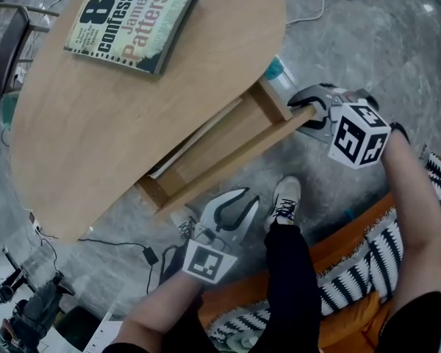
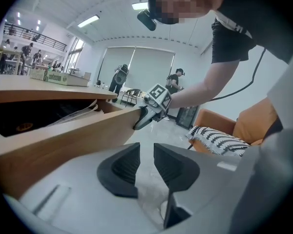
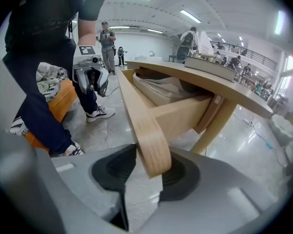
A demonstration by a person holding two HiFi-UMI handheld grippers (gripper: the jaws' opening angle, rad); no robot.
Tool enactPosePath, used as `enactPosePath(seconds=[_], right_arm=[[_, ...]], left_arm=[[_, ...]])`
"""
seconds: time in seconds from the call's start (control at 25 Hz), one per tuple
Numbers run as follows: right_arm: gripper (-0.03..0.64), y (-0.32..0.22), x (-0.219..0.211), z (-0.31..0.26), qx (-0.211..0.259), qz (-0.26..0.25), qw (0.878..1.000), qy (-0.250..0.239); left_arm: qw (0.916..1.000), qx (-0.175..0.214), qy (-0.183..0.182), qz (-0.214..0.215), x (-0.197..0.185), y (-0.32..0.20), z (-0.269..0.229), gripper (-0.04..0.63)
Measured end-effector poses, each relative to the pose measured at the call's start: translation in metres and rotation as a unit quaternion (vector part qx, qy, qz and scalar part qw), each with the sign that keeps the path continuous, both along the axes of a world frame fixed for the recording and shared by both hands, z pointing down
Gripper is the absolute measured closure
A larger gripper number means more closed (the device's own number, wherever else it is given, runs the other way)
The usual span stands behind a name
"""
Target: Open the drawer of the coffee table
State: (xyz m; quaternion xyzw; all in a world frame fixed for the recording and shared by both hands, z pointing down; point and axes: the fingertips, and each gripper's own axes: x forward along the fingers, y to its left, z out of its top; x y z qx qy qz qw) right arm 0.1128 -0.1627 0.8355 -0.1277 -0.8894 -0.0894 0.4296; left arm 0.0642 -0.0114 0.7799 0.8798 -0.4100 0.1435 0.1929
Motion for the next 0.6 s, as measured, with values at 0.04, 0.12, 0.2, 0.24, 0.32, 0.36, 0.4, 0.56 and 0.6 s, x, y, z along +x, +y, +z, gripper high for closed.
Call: enactPosePath(seconds=[0.04, 0.12, 0.2, 0.24, 0.32, 0.36, 0.4, 0.56, 0.6], right_arm=[[0.480, 0.001, 0.000, -0.001, -0.002, 0.000, 1.000, 0.000], [0.480, 0.001, 0.002, -0.001, 0.001, -0.007, 1.000, 0.005], [0.488, 0.002, 0.004, 0.000, 0.003, -0.022, 1.000, 0.013], [0.491, 0.004, 0.007, 0.000, 0.003, -0.031, 0.999, 0.018], [0.500, 0.010, 0.012, 0.001, 0.005, -0.046, 0.998, 0.030], [0.500, 0.014, 0.014, 0.002, 0.005, -0.049, 0.998, 0.032], [0.500, 0.018, 0.017, 0.003, 0.003, -0.048, 0.998, 0.033], [0.500, 0.035, 0.032, 0.013, 0.005, -0.044, 0.998, 0.045], [0.500, 0.039, 0.037, 0.018, 0.008, -0.046, 0.998, 0.051]], left_arm=[[1.0000, 0.001, 0.006, -0.003, 0.001, 0.001, -0.003, 0.502], [0.9999, 0.002, -0.004, 0.014, 0.002, 0.004, -0.003, 0.502], [0.9997, 0.004, -0.007, 0.022, 0.003, 0.006, -0.001, 0.502], [0.9997, 0.005, -0.006, 0.021, 0.003, 0.007, 0.000, 0.502], [0.9997, 0.008, -0.009, 0.023, 0.002, 0.010, 0.004, 0.502], [0.9996, 0.009, -0.012, 0.025, 0.001, 0.013, 0.006, 0.502], [0.9996, 0.006, -0.013, 0.024, 0.001, 0.015, 0.008, 0.502], [0.9995, -0.016, -0.011, 0.025, 0.009, 0.030, 0.009, 0.512], [0.9993, -0.018, -0.008, 0.030, 0.013, 0.036, 0.007, 0.517]])
